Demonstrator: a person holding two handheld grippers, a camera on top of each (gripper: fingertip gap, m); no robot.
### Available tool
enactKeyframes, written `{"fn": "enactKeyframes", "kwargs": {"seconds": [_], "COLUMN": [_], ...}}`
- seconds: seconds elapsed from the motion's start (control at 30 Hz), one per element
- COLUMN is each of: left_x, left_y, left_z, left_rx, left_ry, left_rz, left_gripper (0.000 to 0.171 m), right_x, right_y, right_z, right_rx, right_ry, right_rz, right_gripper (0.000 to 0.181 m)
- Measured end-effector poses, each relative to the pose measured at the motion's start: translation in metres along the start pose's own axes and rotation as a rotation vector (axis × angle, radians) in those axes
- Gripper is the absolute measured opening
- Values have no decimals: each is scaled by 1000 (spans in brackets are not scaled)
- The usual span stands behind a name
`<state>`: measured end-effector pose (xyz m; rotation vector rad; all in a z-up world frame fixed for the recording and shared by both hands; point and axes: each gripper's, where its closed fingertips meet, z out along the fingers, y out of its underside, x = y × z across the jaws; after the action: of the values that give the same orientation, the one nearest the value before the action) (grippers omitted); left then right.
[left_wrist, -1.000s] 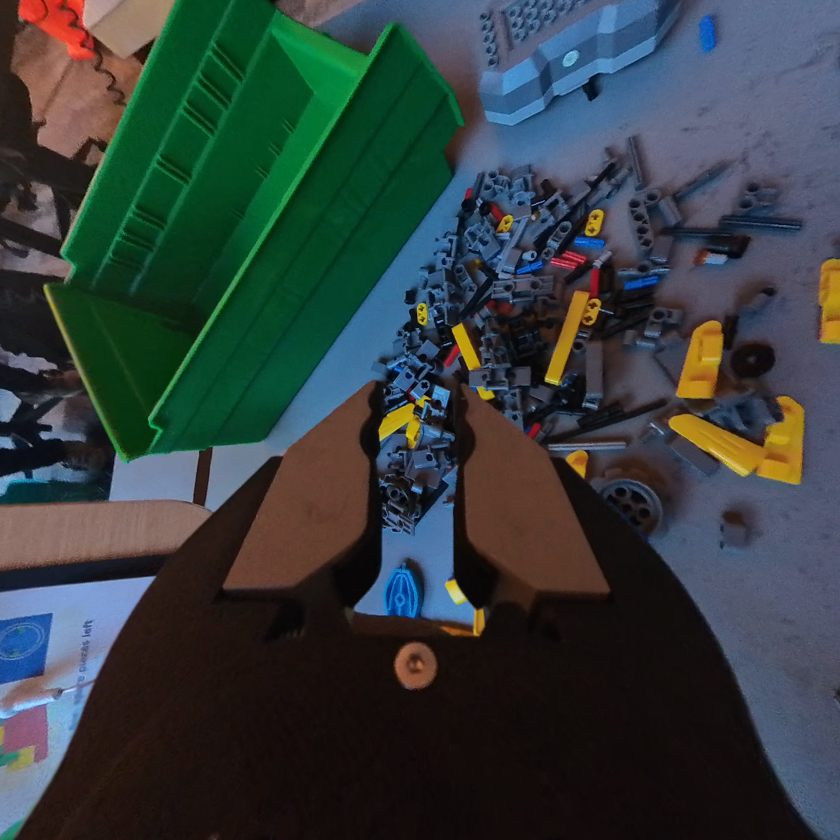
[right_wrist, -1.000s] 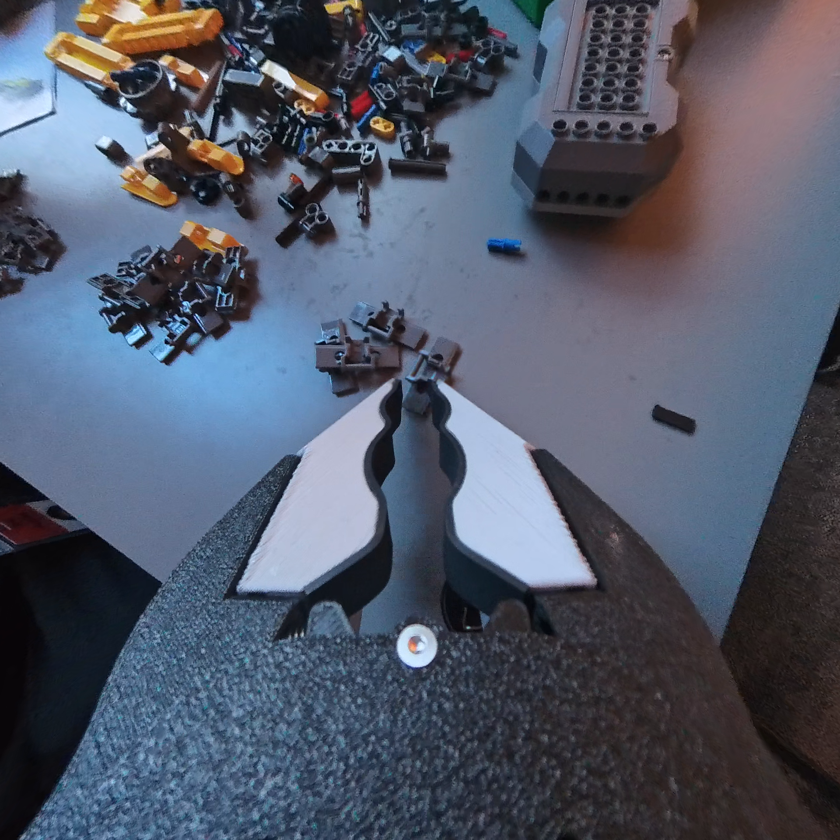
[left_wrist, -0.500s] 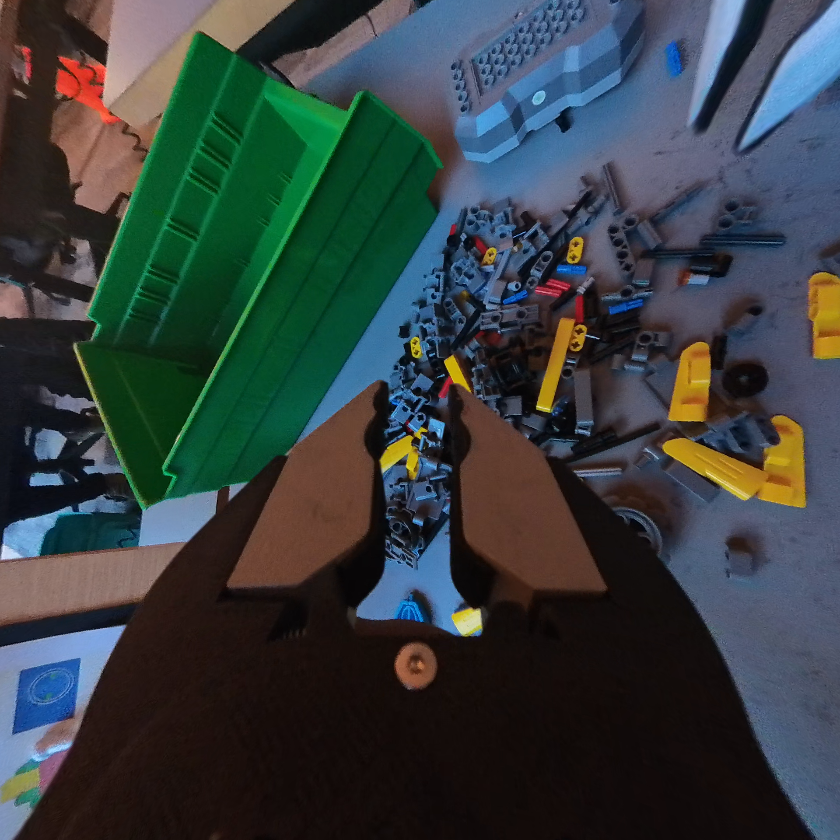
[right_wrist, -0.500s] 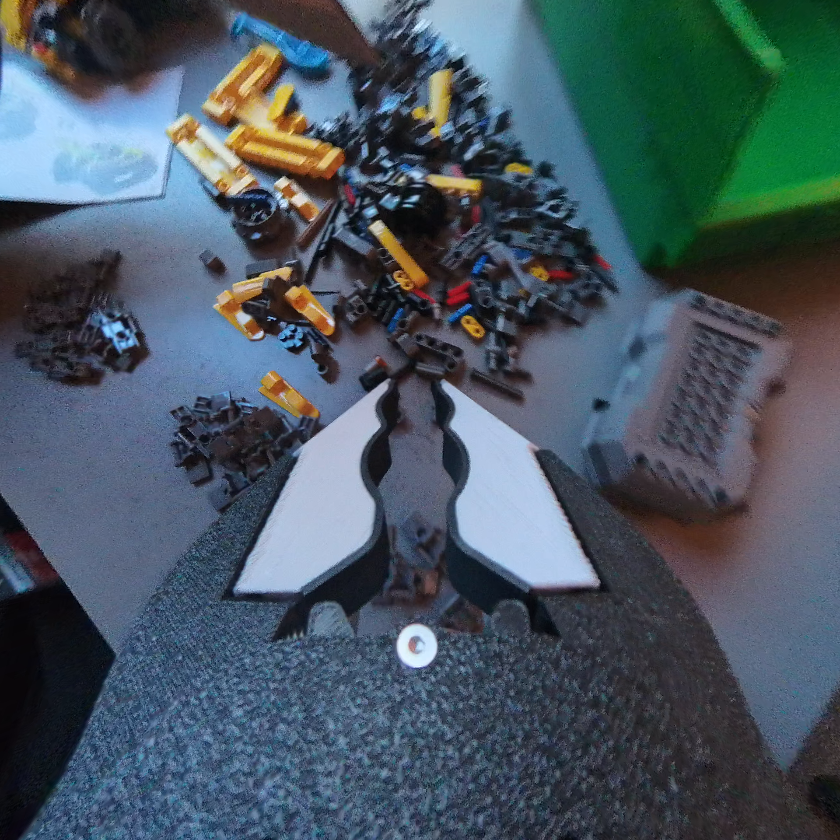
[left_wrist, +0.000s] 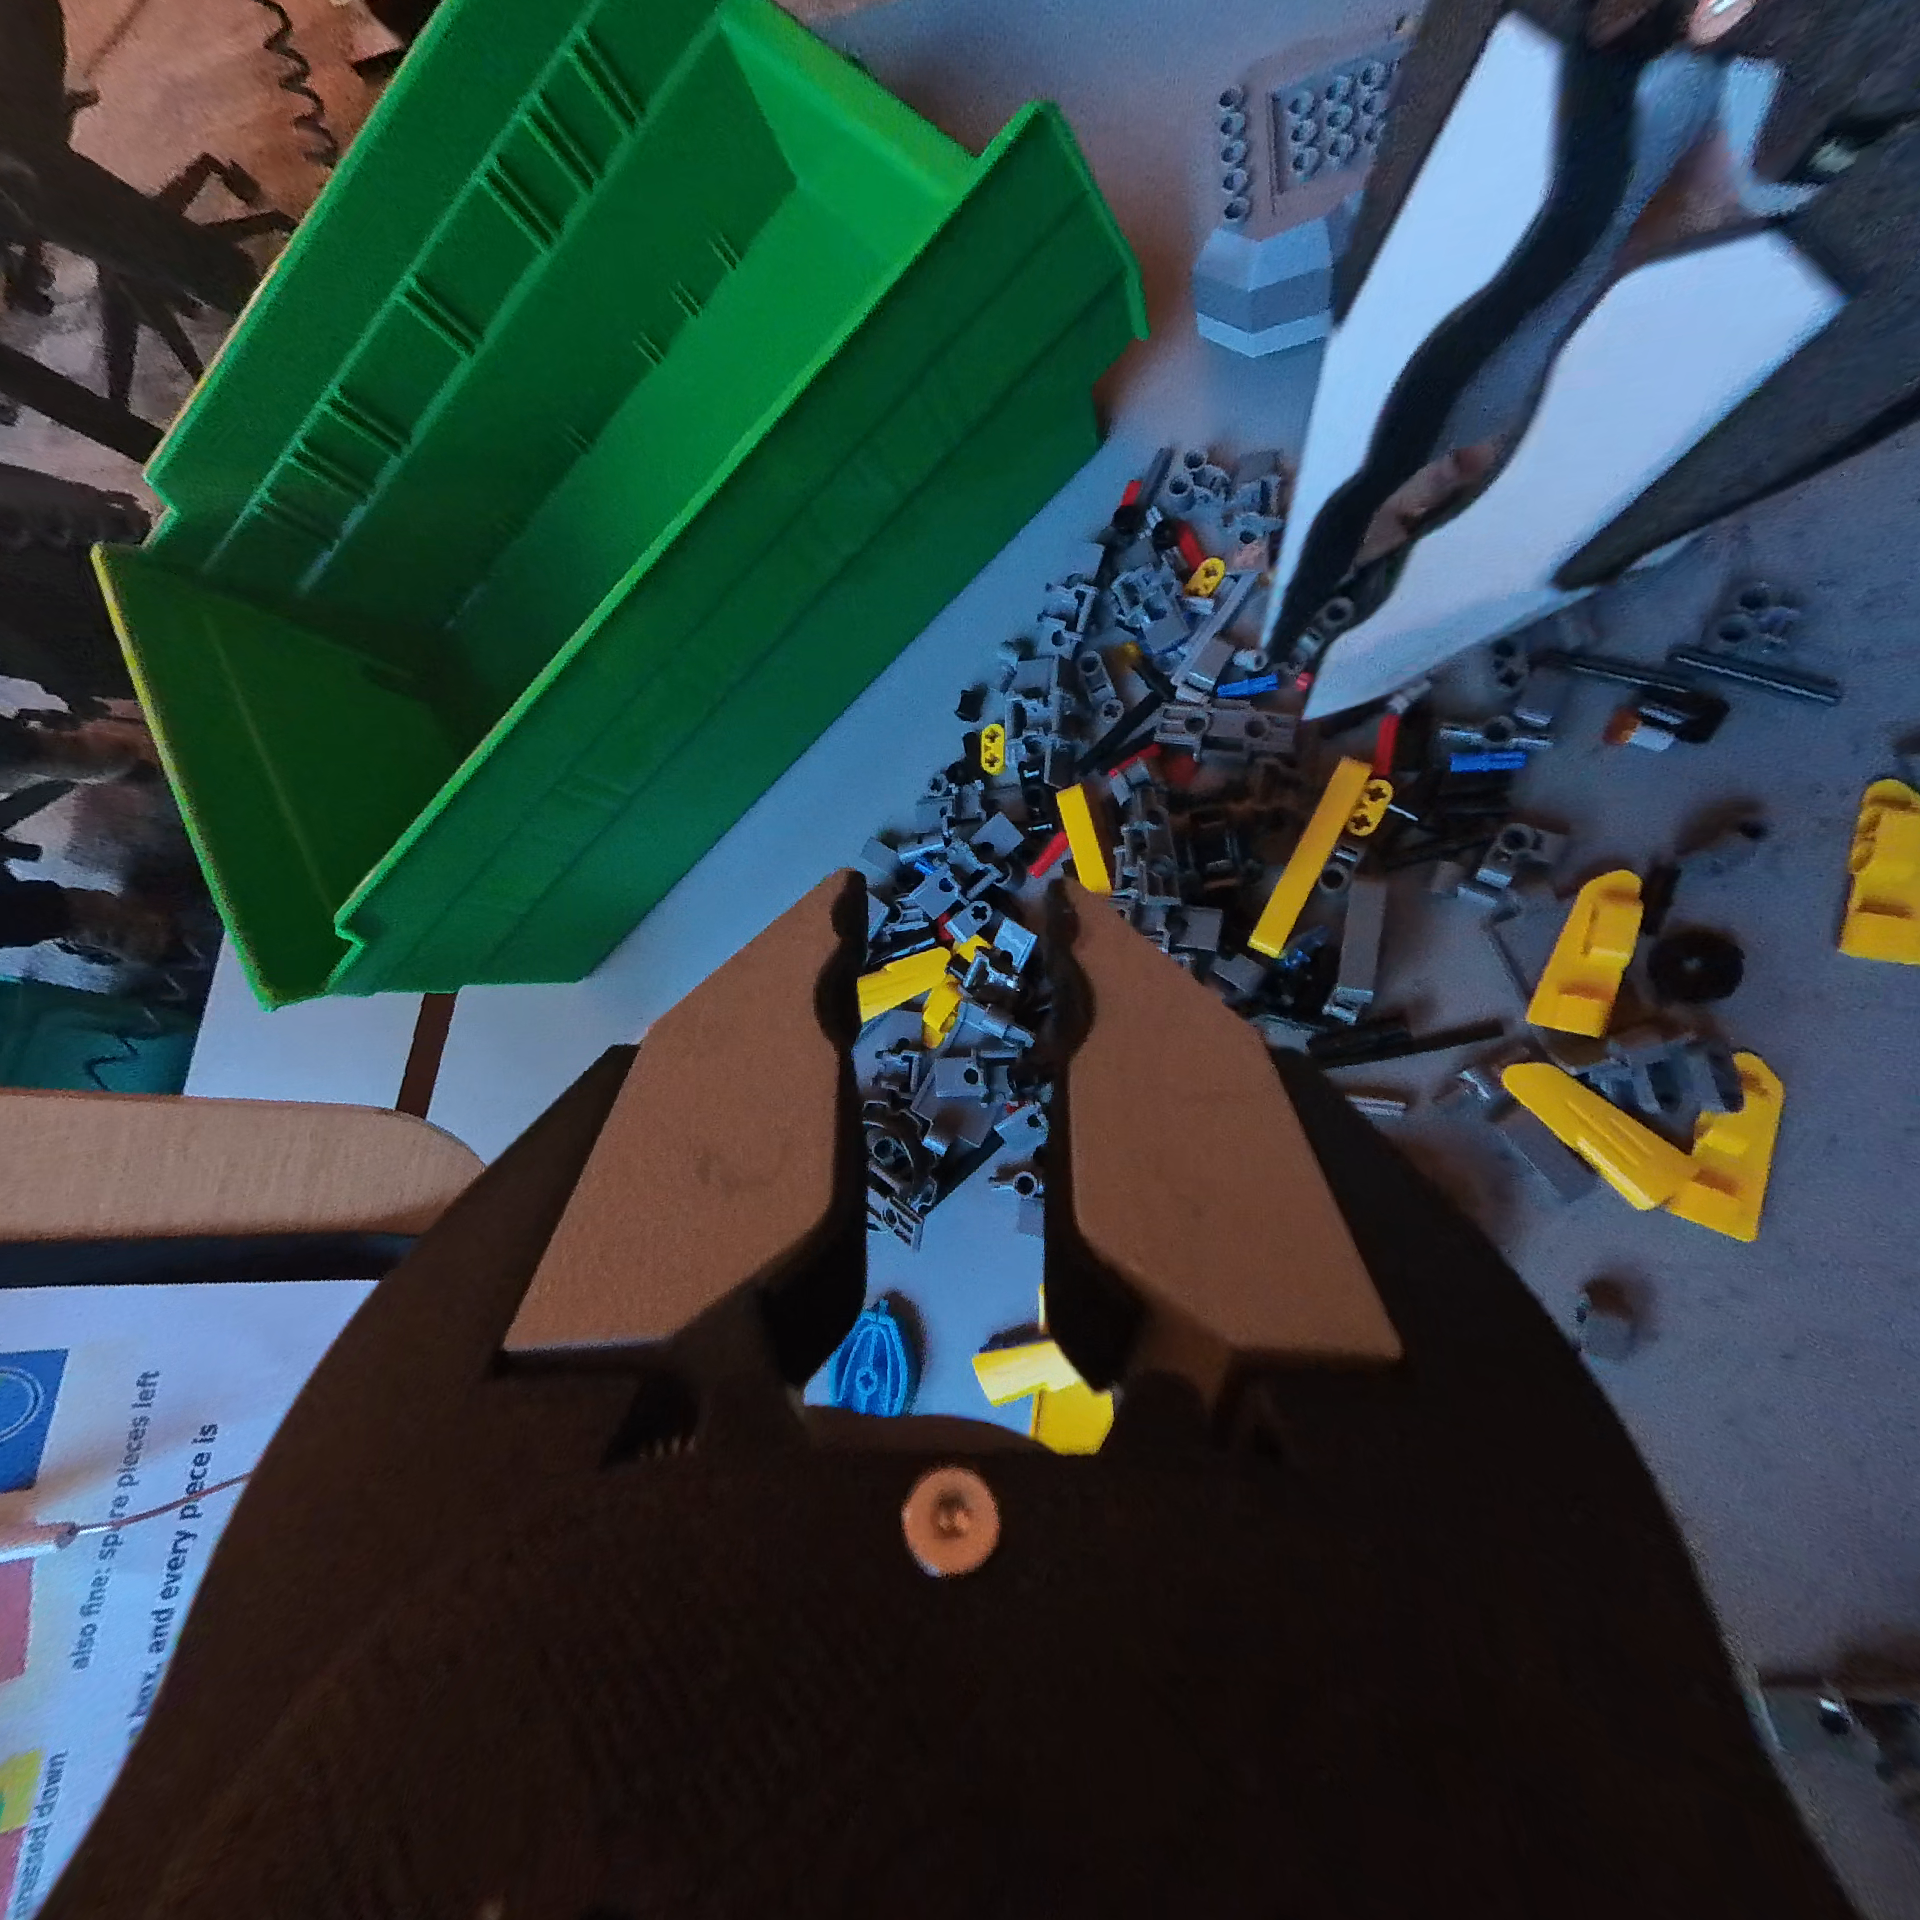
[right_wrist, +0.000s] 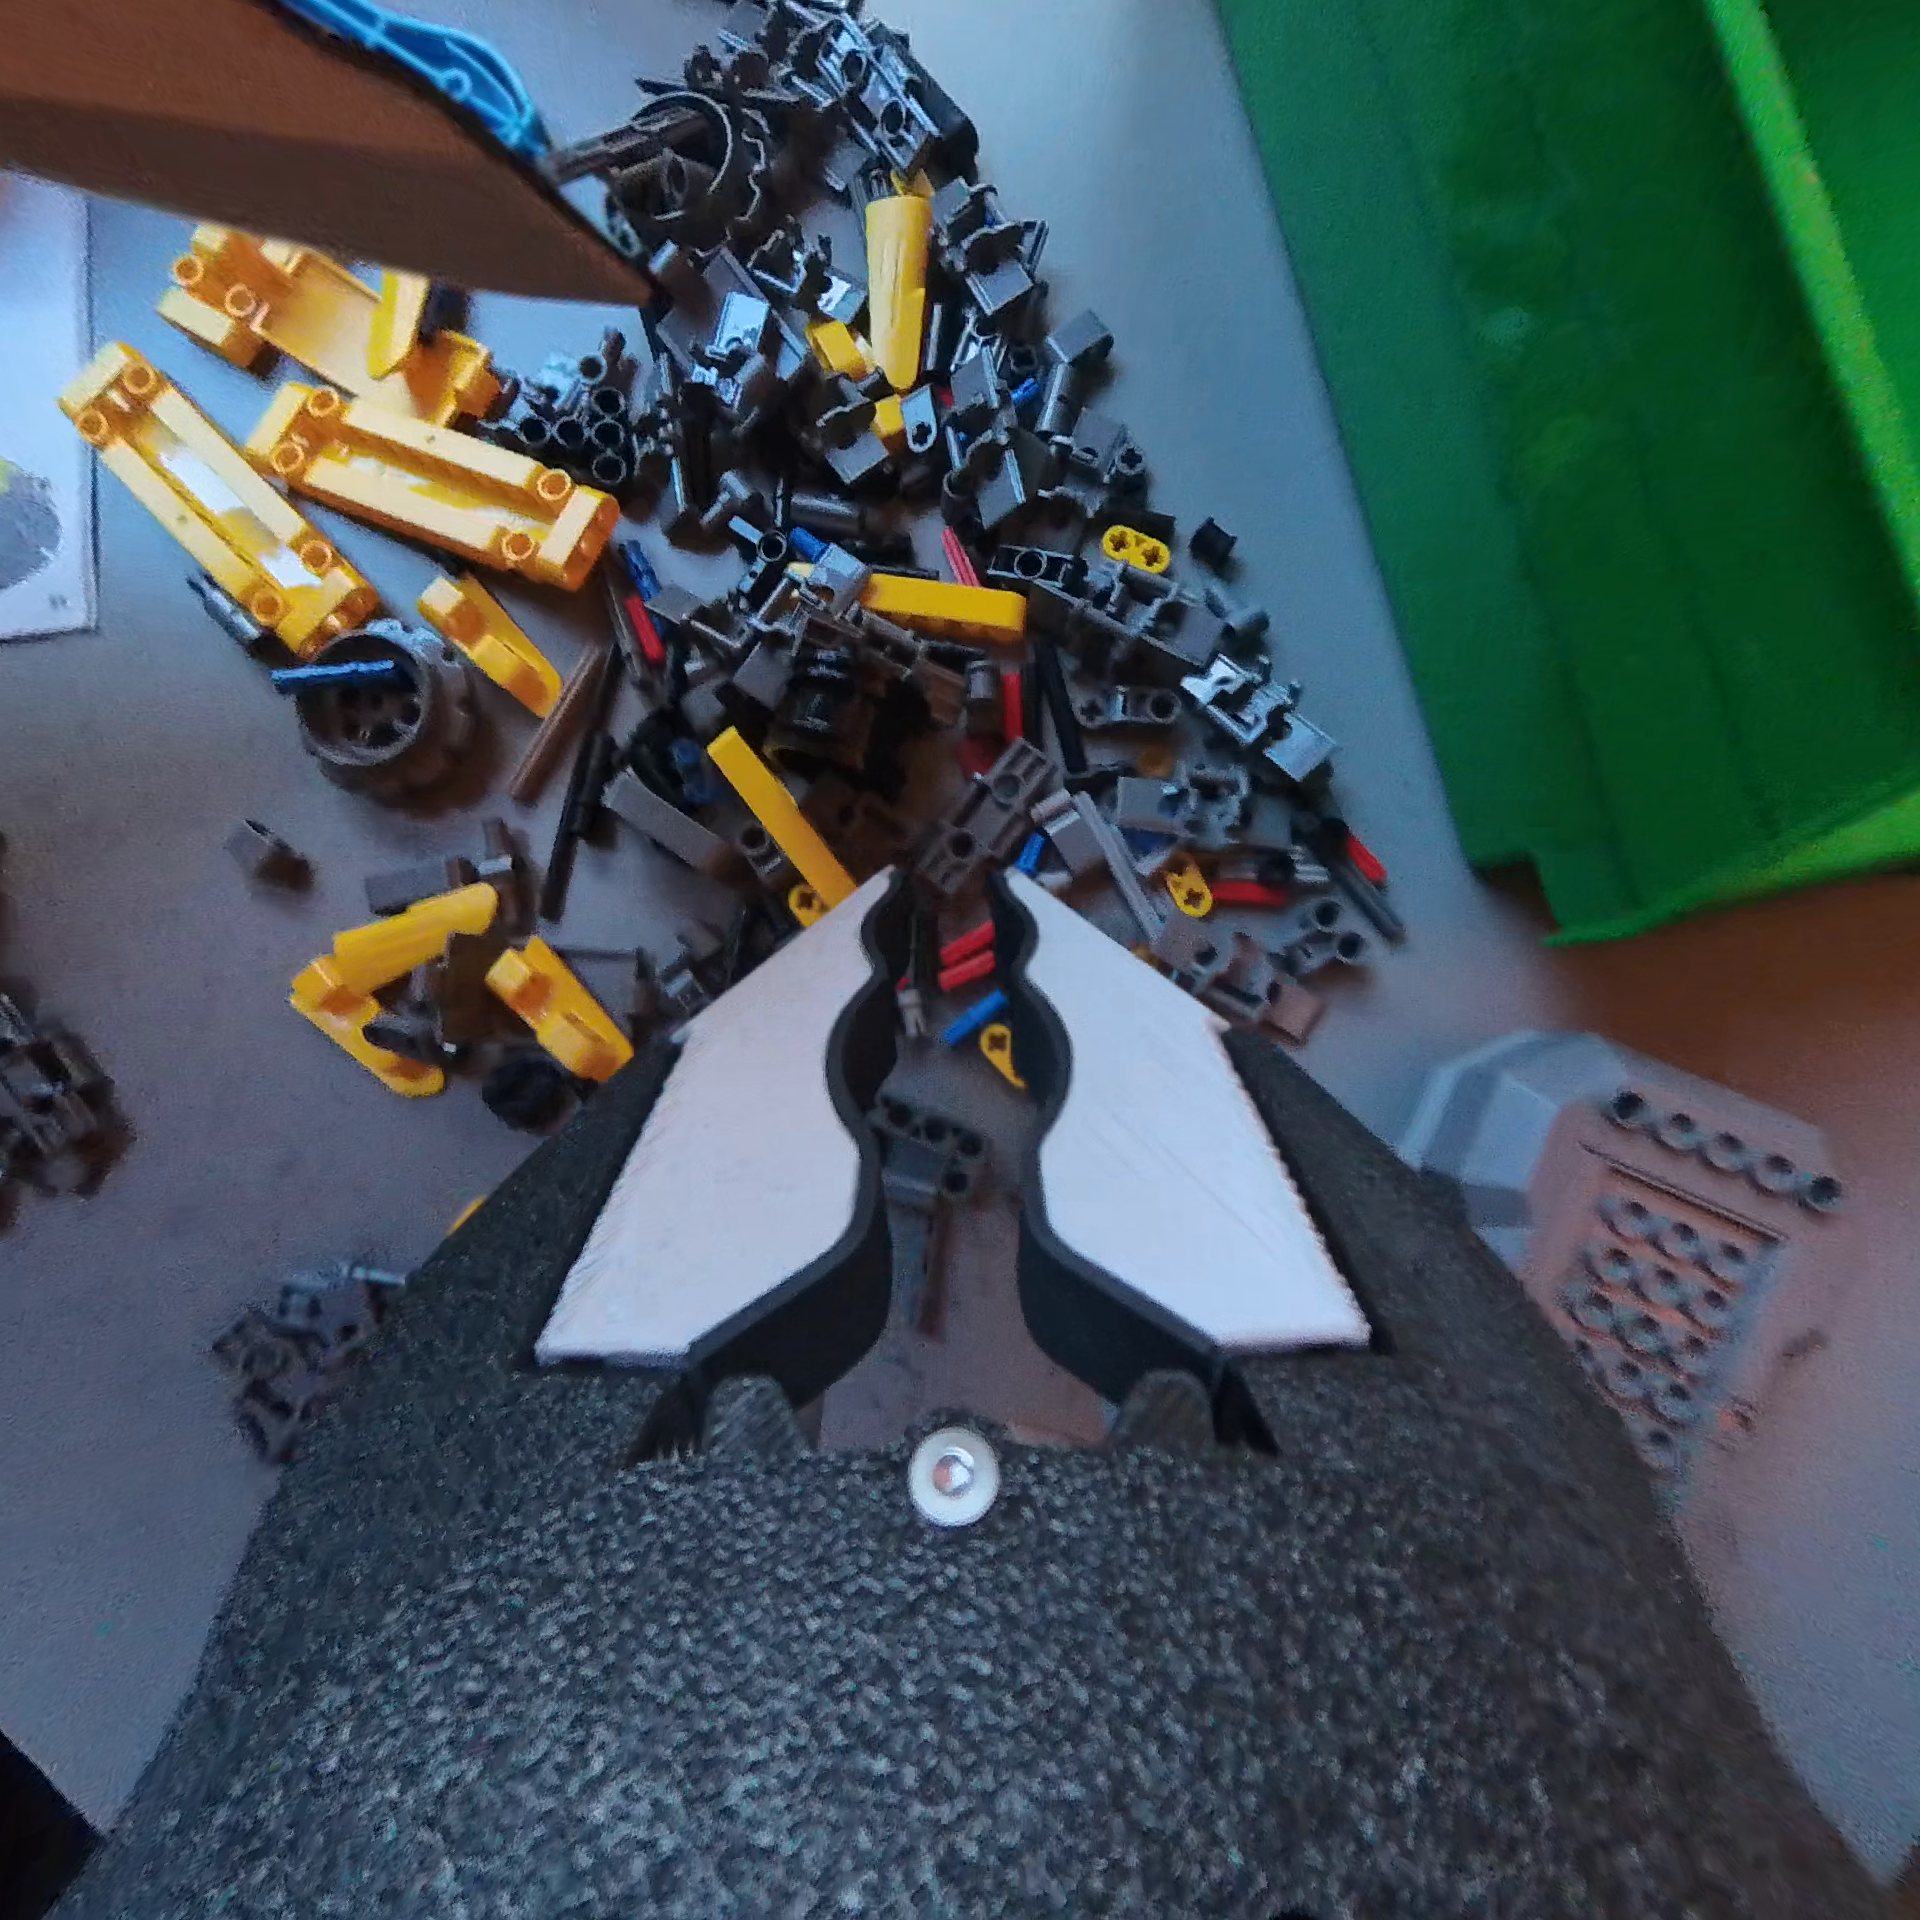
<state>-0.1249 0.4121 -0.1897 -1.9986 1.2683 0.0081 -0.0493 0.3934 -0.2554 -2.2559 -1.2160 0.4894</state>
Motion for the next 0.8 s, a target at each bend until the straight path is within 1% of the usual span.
{"fn": "enactKeyframes", "kwargs": {"seconds": [0.17, 0.27, 0.47, 0.63, 0.8], "left_x": [1, -1, -3, -3, -4], "left_y": [-1, 1, 2, 2, 2], "left_z": [-4, -6, -7, -7, -7], "left_rx": [9, 14, 15, 10, 10], "left_ry": [5, 0, -4, -4, -8], "left_rz": [16, 11, 8, 13, 15], "left_gripper": [31, 31, 31, 31, 31], "right_x": [2, 8, 6, 6, 8], "right_y": [-2, 1, -1, -5, -2], "right_z": [20, 26, 26, 16, 8], "right_rx": [-26, -39, -12, 21, 14], "right_ry": [13, 45, 4, 6, 27], "right_rz": [50, 40, 87, 88, 72], "right_gripper": [16, 16, 11, 10, 9]}}
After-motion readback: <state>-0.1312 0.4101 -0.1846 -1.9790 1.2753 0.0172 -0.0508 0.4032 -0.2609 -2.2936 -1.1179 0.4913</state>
